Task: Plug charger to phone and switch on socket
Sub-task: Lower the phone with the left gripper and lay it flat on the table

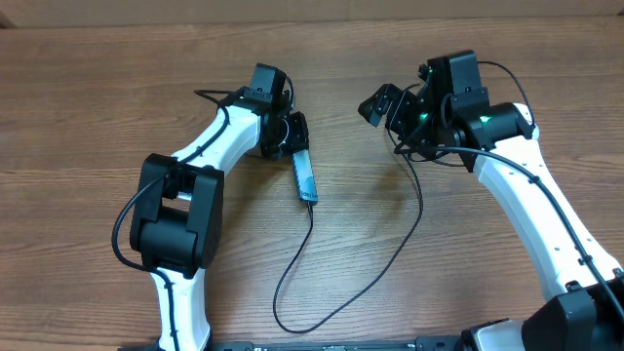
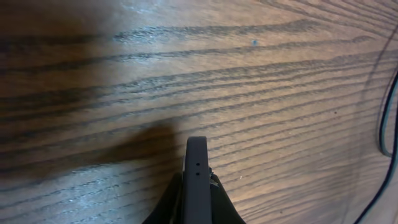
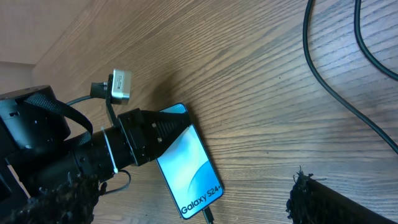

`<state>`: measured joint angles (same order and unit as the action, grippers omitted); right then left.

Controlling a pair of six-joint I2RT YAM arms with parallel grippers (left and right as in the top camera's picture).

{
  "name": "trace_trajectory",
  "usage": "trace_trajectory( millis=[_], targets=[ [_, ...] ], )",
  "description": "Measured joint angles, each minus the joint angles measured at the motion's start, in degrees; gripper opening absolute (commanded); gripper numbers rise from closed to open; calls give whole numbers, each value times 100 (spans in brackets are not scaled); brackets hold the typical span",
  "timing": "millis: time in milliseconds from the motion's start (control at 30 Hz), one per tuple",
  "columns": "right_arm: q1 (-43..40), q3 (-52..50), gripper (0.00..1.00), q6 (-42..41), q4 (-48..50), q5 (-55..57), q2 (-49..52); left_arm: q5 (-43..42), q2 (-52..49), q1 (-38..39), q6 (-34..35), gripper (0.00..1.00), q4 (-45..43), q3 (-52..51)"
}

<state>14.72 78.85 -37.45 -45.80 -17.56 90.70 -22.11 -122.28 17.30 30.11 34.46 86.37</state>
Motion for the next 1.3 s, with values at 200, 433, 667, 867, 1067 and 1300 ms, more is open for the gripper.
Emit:
trace_trajectory(
  millis=[200, 433, 667, 867, 1067, 1300],
  targets=[
    [0, 0, 100, -2, -7, -2, 0, 103, 0, 63, 0, 7, 0, 0],
    [0, 0, 100, 0, -9, -2, 0, 142, 0, 142, 2, 5, 0, 0],
    [0, 0, 100, 0, -7, 0, 0, 181, 0, 149, 33, 10, -2, 0],
    [0, 0, 100, -4, -7, -2, 0, 223, 0, 149, 94, 13, -2, 0],
    [0, 0, 100, 0, -7, -2, 0, 225, 0, 149, 114, 17, 0, 0],
    [0, 0, 100, 0, -7, -2, 0, 227, 0, 149, 129, 19, 0, 0]
  ],
)
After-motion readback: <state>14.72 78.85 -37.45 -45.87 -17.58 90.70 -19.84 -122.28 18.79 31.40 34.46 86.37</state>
